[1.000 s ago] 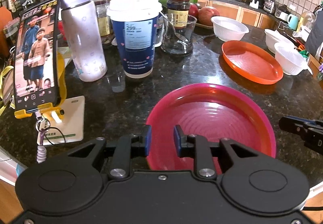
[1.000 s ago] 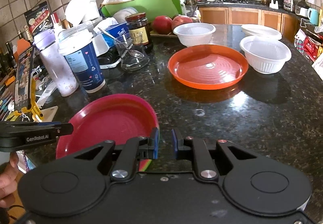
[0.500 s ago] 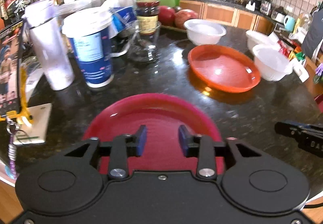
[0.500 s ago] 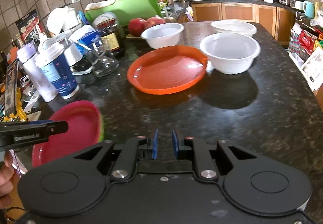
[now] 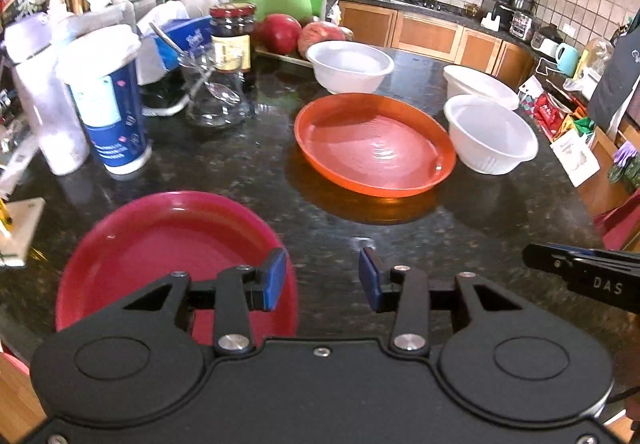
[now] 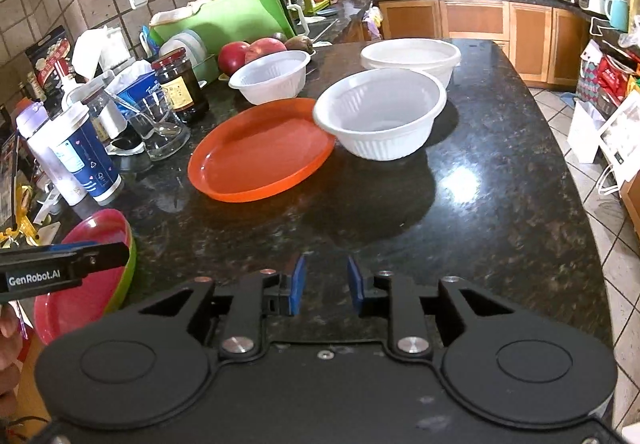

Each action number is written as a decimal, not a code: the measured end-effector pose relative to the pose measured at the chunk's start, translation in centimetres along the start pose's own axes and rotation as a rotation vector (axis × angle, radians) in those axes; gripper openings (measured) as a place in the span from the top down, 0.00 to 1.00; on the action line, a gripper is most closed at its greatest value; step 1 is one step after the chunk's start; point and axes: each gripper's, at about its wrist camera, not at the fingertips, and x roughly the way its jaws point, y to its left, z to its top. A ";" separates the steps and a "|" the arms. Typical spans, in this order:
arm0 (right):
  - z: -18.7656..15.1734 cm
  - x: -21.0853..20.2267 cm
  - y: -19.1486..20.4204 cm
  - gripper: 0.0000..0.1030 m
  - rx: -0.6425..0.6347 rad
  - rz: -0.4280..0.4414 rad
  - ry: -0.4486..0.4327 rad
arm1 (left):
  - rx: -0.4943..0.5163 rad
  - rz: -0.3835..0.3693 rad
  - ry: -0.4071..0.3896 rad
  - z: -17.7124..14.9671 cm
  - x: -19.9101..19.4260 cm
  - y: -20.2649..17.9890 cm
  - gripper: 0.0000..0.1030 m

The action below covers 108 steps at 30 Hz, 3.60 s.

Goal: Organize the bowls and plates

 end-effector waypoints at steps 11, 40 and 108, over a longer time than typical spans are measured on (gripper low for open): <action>2.9 2.4 -0.7 0.74 -0.027 0.058 0.017 | 0.066 0.082 -0.047 2.7 0.6 -1.6 0.51; 7.6 11.0 2.6 0.70 0.156 -0.049 0.058 | 0.240 0.021 0.085 12.6 13.4 2.0 0.51; -0.1 2.8 -4.9 0.79 0.015 -0.043 0.067 | 0.144 -0.030 0.203 2.3 7.1 -4.9 0.62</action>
